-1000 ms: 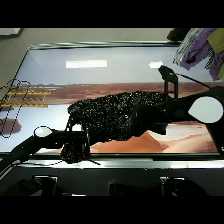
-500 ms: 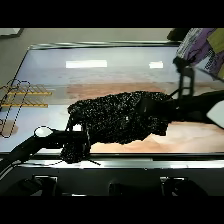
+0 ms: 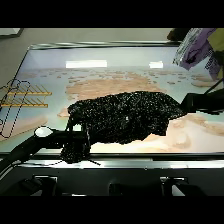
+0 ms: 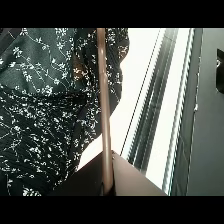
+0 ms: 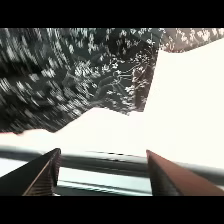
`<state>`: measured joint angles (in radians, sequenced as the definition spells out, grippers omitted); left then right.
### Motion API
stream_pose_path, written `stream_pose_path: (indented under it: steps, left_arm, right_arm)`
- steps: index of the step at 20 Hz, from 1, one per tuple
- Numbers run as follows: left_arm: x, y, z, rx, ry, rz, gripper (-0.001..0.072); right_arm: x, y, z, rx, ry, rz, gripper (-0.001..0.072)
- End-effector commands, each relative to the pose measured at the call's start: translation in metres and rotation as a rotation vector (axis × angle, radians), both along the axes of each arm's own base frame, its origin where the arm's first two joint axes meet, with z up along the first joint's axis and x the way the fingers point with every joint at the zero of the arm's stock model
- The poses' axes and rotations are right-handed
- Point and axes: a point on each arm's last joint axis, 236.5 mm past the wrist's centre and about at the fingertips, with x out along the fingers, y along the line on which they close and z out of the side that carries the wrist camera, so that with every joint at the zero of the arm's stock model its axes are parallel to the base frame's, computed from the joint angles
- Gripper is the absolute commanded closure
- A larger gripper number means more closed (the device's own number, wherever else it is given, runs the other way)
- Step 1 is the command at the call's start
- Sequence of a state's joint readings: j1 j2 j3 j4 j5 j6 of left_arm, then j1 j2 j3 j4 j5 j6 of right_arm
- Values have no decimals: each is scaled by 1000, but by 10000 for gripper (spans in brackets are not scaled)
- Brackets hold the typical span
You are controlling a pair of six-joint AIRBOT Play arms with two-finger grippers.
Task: Fold the clothes and pants, and hang the long-sleeved shirts on hangers.
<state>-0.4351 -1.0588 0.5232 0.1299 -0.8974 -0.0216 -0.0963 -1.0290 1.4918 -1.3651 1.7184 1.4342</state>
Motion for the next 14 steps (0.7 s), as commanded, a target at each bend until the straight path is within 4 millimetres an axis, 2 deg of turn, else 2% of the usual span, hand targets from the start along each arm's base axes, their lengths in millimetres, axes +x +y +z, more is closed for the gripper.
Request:
stream_pose_path:
  steps: [1,4,6,11,14]
  left_arm:
    - [-1,0,0,0,0,-3,682]
    - [-1,0,0,0,1,-2,682]
    - [-1,0,0,0,1,-2,682]
    - [-1,0,0,0,1,-3,682]
    - [-1,0,0,0,1,-3,682]
  right_arm:
    - [18,5,-25,-120,-26,514,93]
    - [29,37,-47,-124,-65,928,109]
    - [31,56,-60,-63,-84,1094,109]
    - [39,85,-79,94,-111,1195,166]
    - [44,88,-94,136,-83,1209,192]
